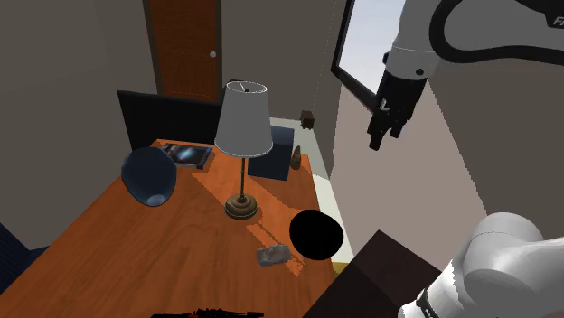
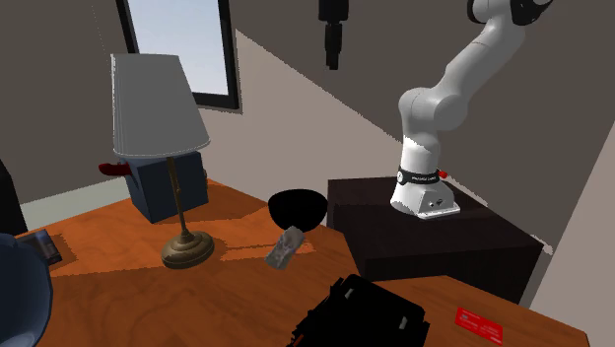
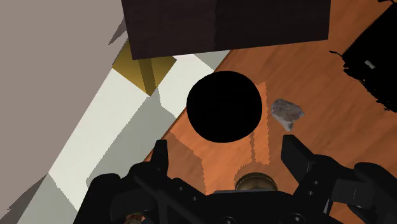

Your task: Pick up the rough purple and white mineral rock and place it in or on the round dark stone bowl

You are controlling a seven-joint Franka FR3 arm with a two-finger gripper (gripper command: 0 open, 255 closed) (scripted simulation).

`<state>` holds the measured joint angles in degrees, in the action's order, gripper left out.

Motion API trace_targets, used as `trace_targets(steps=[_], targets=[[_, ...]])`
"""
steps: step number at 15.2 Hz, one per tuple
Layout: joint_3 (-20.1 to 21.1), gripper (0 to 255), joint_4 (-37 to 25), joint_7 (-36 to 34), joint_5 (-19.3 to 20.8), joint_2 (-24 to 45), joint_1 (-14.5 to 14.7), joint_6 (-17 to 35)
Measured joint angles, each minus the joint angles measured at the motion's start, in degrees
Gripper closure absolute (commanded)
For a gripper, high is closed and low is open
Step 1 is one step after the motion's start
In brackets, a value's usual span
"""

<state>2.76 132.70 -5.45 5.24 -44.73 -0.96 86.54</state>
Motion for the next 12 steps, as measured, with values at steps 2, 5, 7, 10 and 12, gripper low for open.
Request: trace_targets(steps=[2, 5, 7, 10, 12], targets=[[0.15, 0, 0.61, -0.23, -0.26, 0.37, 0.14, 0.88], [0.15, 0, 3.02, -0.42, -1.04, 2.49, 0.56, 5.13], [0.66, 0, 5.15, -1.07, -1.96, 4.44, 1.09, 8.94], [0.90, 0, 8.54, -1.34, -2.99, 7.25, 1.70, 14.83], [0.96, 0, 10.06, -1.32, -3.53, 10.12, 2.01, 19.09]])
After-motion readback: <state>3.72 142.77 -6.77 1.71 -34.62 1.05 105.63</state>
